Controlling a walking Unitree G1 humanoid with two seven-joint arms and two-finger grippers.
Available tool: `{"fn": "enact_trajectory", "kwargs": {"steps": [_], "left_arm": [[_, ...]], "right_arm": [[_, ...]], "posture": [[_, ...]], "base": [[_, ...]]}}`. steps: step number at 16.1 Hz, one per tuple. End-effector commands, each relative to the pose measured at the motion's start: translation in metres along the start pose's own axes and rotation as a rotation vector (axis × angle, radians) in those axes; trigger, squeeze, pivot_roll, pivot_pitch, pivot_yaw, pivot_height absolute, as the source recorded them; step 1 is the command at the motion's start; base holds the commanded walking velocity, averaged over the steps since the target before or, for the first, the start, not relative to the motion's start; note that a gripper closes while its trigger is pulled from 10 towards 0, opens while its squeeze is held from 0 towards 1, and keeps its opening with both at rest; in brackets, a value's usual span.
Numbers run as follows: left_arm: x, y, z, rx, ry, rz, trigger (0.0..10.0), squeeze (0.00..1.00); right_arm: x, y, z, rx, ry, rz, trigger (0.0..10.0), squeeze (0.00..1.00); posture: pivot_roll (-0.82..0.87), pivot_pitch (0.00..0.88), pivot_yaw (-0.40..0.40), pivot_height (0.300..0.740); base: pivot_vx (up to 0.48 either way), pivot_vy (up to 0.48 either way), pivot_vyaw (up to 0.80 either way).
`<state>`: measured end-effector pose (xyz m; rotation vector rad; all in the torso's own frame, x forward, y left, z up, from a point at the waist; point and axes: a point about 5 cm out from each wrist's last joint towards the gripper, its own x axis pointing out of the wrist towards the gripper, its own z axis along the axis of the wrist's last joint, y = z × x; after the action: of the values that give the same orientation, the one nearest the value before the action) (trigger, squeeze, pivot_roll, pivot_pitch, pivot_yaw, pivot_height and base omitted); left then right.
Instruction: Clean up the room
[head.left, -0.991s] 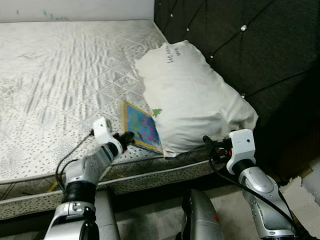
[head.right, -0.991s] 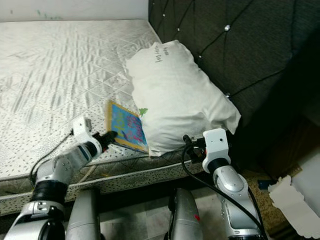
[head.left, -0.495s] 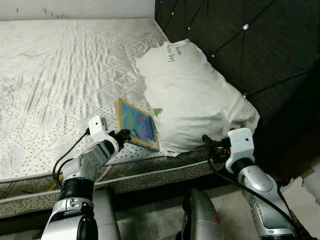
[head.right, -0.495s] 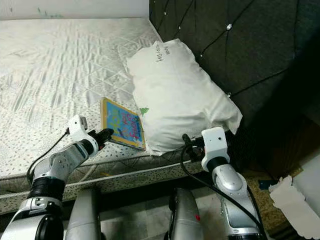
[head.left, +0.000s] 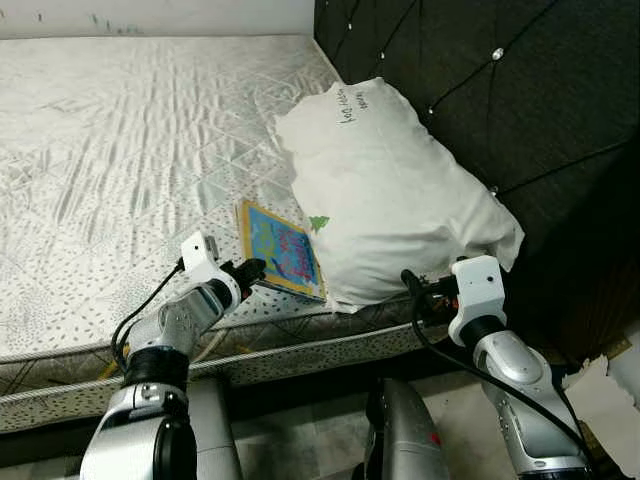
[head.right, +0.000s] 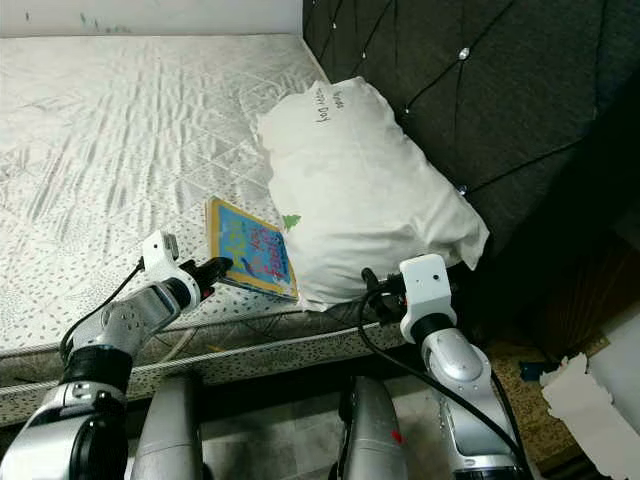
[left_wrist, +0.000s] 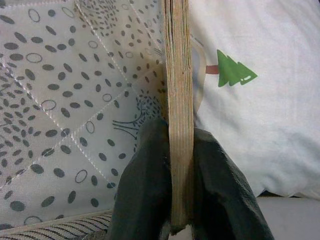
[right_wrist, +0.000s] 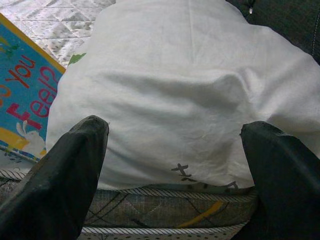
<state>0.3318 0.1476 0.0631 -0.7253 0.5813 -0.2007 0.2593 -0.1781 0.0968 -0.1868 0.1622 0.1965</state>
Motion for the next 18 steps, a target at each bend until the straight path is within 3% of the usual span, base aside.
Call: {"fn": "enact_trajectory", "kwargs": {"steps": [1,6,9,12,13,14,18], "left_arm": [[0.004,-0.007,-0.004,0.006,0.029,-0.033,10.0,0.0],[0.007,-0.013,-0.006,-0.006,0.044,-0.061,10.0,0.0],[0.009,-0.017,-0.021,0.007,0.106,-0.08,10.0,0.0],[0.009,-0.013,-0.014,-0.01,0.075,-0.06,10.0,0.0],[0.008,-0.009,-0.008,-0.004,0.057,-0.045,10.0,0.76],[0.006,-0.006,-0.002,-0.011,0.04,-0.04,10.0,1.0],[0.002,0.005,0.014,-0.014,-0.01,-0.005,10.0,1.0]], "right_arm": [[0.001,-0.003,0.004,-0.018,-0.016,-0.001,10.0,0.0],[0.003,-0.001,0.005,-0.026,-0.021,0.007,10.0,0.0],[0.004,0.0,0.005,-0.028,-0.021,0.008,10.0,0.0],[0.004,0.0,0.005,-0.029,-0.023,0.005,10.0,0.0],[0.004,0.0,0.005,-0.029,-0.023,0.004,10.0,0.0],[0.004,0.0,0.005,-0.029,-0.023,0.004,10.0,0.0],[0.005,0.0,0.005,-0.036,-0.023,0.01,10.0,0.0]], "posture": [[-0.08,0.0,-0.076,0.561],[-0.08,0.0,-0.077,0.561],[-0.07,0.0,-0.078,0.561],[-0.08,0.0,-0.078,0.561],[-0.08,0.0,-0.078,0.561],[-0.07,0.0,-0.078,0.561],[-0.07,0.0,-0.081,0.561]], "base": [[0.0,0.0,0.0],[0.0,0.0,0.0],[0.0,0.0,0.0],[0.0,0.0,0.0],[0.0,0.0,0.0],[0.0,0.0,0.0],[0.0,0.0,0.0]]}}
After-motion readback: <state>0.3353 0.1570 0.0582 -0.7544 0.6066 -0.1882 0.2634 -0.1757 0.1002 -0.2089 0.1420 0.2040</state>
